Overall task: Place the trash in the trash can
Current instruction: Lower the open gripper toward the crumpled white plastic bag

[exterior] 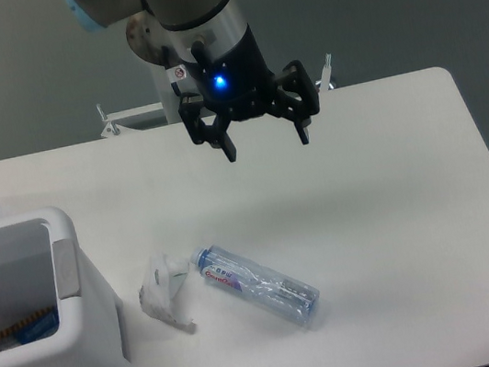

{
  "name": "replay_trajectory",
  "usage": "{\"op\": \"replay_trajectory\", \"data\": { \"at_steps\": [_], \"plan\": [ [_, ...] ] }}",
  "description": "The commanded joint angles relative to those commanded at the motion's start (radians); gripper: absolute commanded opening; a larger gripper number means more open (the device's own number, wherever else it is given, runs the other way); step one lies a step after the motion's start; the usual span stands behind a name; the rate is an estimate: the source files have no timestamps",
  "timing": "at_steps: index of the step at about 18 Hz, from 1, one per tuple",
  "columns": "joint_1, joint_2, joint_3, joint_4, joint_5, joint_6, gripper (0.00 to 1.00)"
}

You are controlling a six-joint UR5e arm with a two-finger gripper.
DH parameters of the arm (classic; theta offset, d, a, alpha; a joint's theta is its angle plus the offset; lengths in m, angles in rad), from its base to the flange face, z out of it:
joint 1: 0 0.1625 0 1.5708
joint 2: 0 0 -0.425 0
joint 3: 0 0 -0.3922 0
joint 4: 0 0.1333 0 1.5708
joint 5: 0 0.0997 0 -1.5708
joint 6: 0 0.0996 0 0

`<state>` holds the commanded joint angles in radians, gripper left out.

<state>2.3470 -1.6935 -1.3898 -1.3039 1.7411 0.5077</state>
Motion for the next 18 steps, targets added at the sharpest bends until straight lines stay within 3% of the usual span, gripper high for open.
{"op": "replay_trajectory", "data": {
  "at_steps": [7, 10, 12, 16, 18],
  "plan": [
    [-0.006, -0.017, 0.003, 0.003, -0.015, -0.018, 1.0],
    [-0.006, -0.028, -0.006, 0.069, -0.066, -0.08, 1.0],
    [-0.006, -0.043, -0.008, 0.069, -0.068, -0.1, 1.0],
    [-0.008, -0.054, -0.058, 0.075, -0.068, -0.104, 1.0],
    [-0.012, -0.057, -0.099, 0.104, -0.066, -0.118, 1.0]
  ]
}}
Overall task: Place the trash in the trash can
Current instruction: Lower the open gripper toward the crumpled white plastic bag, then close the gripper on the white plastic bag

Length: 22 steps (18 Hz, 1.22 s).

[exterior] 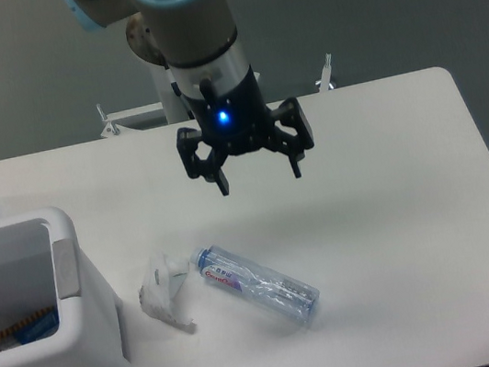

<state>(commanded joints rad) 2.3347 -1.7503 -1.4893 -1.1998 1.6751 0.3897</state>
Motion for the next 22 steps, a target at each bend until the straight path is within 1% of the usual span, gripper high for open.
{"op": "replay_trajectory", "data": {
  "at_steps": [2, 6, 8, 9, 10, 12, 13, 16, 18, 19, 20, 22],
  "plan": [
    [-0.024, -0.002, -0.037, 0.026, -0.002, -0.032, 1.0],
    [-0.066, -0.058, -0.063, 0.031, -0.002, -0.026, 1.0],
    [-0.103, -0.09, -0.087, 0.034, 0.006, -0.023, 1.0],
    [-0.107, -0.103, -0.095, 0.039, 0.006, -0.022, 1.0],
    [-0.115, -0.109, -0.098, 0.037, 0.0, -0.022, 1.0],
    [-0.143, -0.112, -0.133, 0.042, -0.005, -0.02, 1.0],
    [-0.156, -0.112, -0.15, 0.04, -0.006, 0.0, 1.0],
    [-0.184, -0.118, -0.21, 0.035, -0.005, 0.127, 1.0],
    [-0.189, -0.121, -0.223, 0.039, -0.023, 0.133, 1.0],
    [-0.196, -0.132, -0.223, 0.04, -0.038, 0.129, 1.0],
    [-0.199, -0.147, -0.224, 0.046, -0.047, 0.126, 1.0],
    [-0.204, -0.17, -0.23, 0.097, -0.061, 0.117, 1.0]
  ]
}}
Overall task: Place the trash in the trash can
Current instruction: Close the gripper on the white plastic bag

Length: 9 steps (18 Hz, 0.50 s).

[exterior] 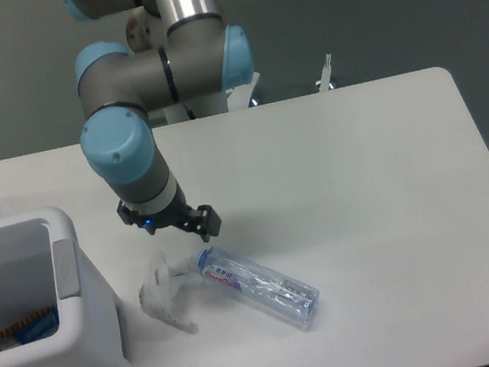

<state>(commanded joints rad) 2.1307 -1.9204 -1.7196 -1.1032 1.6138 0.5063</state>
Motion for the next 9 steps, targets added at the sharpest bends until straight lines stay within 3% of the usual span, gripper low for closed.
{"op": "replay_trajectory", "data": {
  "at_steps": [7, 8, 9],
  "plan": [
    [-0.009, -0.038, -0.012, 0.086, -0.031, -0.048, 1.0],
    [-0.009, -0.042, -0.012, 0.092, -0.031, -0.051, 0.9],
    [-0.011, -0.049, -0.011, 0.092, -0.029, -0.054, 0.73]
  ]
}}
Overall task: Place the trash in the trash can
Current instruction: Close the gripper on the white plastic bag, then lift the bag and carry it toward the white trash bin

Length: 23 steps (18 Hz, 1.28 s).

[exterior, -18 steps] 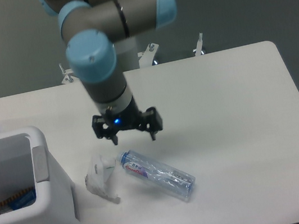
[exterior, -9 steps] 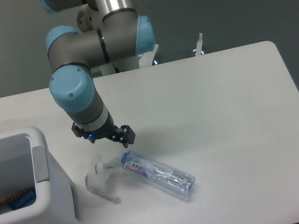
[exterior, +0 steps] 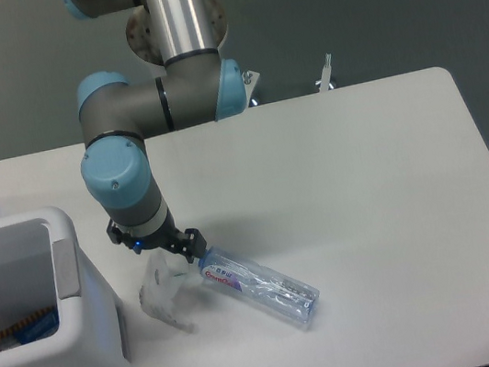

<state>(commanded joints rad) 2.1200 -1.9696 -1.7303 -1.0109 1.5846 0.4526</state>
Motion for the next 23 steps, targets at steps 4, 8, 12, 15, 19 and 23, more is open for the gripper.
{"op": "replay_trajectory", "data": {
  "at_steps": [4, 8, 12, 15, 19, 23],
  "plan": [
    [0.002, 0.001, 0.009, -0.002, 0.0, -0.018, 0.05],
    [0.002, 0.0, 0.02, -0.002, -0.002, -0.032, 0.0],
    [0.009, 0.006, 0.064, -0.002, -0.008, -0.048, 0.0],
    [0.021, 0.012, 0.13, -0.003, -0.058, -0.064, 0.0],
    [0.064, 0.043, 0.225, -0.002, -0.101, -0.141, 0.0],
    [0.136, 0.086, 0.343, 0.003, -0.207, -0.237, 0.0]
  ]
}}
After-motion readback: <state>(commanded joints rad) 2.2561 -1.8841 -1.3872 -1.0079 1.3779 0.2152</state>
